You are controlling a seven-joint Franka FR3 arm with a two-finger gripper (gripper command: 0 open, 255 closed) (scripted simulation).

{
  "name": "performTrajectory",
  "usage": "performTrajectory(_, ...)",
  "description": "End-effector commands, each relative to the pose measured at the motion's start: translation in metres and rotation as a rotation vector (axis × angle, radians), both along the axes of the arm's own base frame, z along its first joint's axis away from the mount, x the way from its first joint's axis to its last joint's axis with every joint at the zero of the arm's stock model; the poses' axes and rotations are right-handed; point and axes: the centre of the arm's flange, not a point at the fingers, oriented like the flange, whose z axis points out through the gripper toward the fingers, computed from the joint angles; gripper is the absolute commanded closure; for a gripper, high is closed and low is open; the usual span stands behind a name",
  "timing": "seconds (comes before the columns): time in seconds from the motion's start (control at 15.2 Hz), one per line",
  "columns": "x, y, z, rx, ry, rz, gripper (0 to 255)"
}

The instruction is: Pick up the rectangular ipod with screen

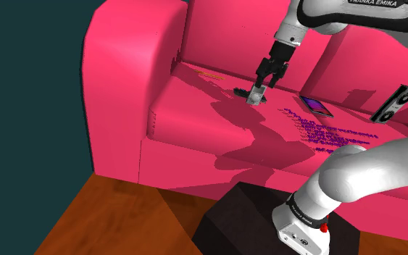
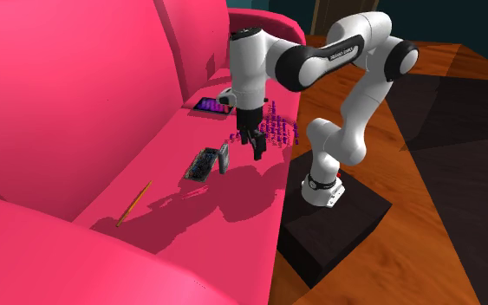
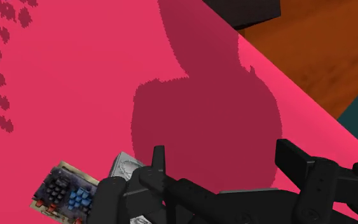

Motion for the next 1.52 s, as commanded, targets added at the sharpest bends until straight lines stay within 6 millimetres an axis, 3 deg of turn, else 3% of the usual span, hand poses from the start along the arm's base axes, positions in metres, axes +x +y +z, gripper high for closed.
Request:
performTrajectory(0.0, 0.016, -0.022, -0.005, -0.023, -0.002, -0.044, 0)
performTrajectory(0.4, 0.048, -0.077, -0.017, -0.082, -0.008, -0.161, 0)
performTrajectory(0.99, 0.048, -0.077, -0.057, -0.082, -0.008, -0.161, 0)
performTrajectory(1.06, 0.047, -0.076, -0.057, -0.082, -0.008, -0.161, 255)
performTrajectory(1.45, 0.046, -0.076, -0.058, -0.082, -0.008, -0.161, 255)
